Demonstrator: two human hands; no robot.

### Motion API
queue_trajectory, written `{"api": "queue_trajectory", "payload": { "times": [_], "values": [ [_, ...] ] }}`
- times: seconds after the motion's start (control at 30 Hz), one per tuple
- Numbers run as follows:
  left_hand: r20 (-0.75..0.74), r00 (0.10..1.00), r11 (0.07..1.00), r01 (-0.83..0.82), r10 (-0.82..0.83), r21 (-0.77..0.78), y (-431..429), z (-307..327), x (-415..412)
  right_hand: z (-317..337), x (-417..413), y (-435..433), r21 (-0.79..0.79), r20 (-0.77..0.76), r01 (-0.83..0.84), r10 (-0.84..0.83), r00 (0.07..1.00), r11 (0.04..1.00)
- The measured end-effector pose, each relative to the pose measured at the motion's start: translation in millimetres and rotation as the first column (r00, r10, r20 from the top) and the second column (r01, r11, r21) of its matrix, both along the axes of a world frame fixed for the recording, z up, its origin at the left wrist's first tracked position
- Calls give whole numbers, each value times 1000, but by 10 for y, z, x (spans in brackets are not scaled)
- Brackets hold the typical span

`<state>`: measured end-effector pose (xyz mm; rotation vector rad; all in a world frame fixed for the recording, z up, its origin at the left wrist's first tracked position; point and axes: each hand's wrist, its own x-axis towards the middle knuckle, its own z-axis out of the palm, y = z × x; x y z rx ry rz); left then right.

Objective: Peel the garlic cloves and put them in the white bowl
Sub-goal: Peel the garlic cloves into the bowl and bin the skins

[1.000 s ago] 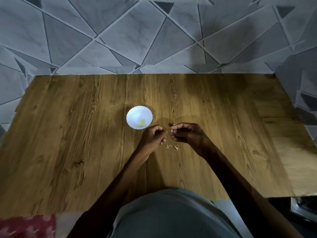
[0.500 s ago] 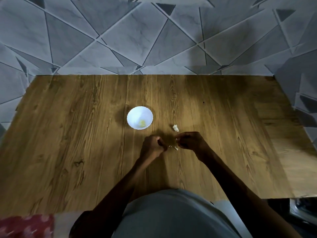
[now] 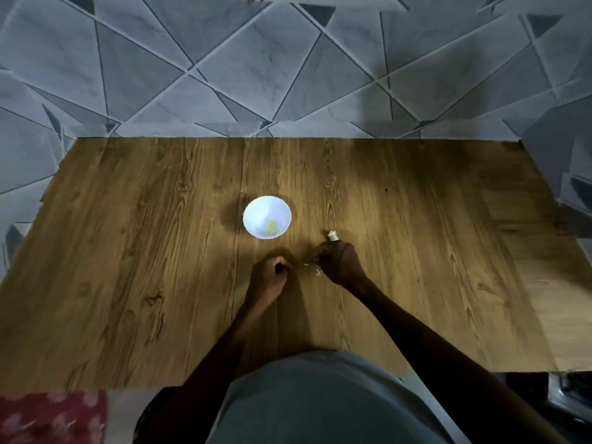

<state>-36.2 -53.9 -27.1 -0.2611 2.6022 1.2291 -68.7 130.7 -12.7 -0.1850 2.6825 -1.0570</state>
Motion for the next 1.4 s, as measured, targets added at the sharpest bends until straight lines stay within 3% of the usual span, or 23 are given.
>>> {"api": "queue_trajectory", "payload": {
  "times": [0.17,0.23,0.37,0.5,0.67,1.0,1.1,1.27,1.4],
  "values": [
    [-11,998,996,-59,60,71,-154,-27,116,-138,-149,-341,167,-198,-95,128,972,981],
    [-36,997,995,-69,72,76,-169,-31,142,-201,-198,-381,206,-186,-110,149,971,972],
    [-28,995,992,-93,95,85,-155,-18,185,-157,-164,-287,140,-251,-75,109,962,987],
    [-23,993,988,-108,112,110,-99,-34,224,-84,52,7,67,-190,85,-71,979,994],
    [21,997,981,-70,68,183,-13,-39,238,-152,347,339,92,-120,105,-93,988,990],
    [94,995,968,-39,16,248,127,19,239,-225,417,216,220,-54,148,-139,989,964],
    [80,997,957,-21,-3,289,170,62,215,-184,403,231,162,-67,136,-127,990,977],
    [34,998,928,39,-56,370,221,155,144,16,410,273,-235,-19,73,-80,997,969],
    [100,994,897,-4,-45,443,271,221,87,112,409,262,-377,9,81,-84,996,923]
  ]
}}
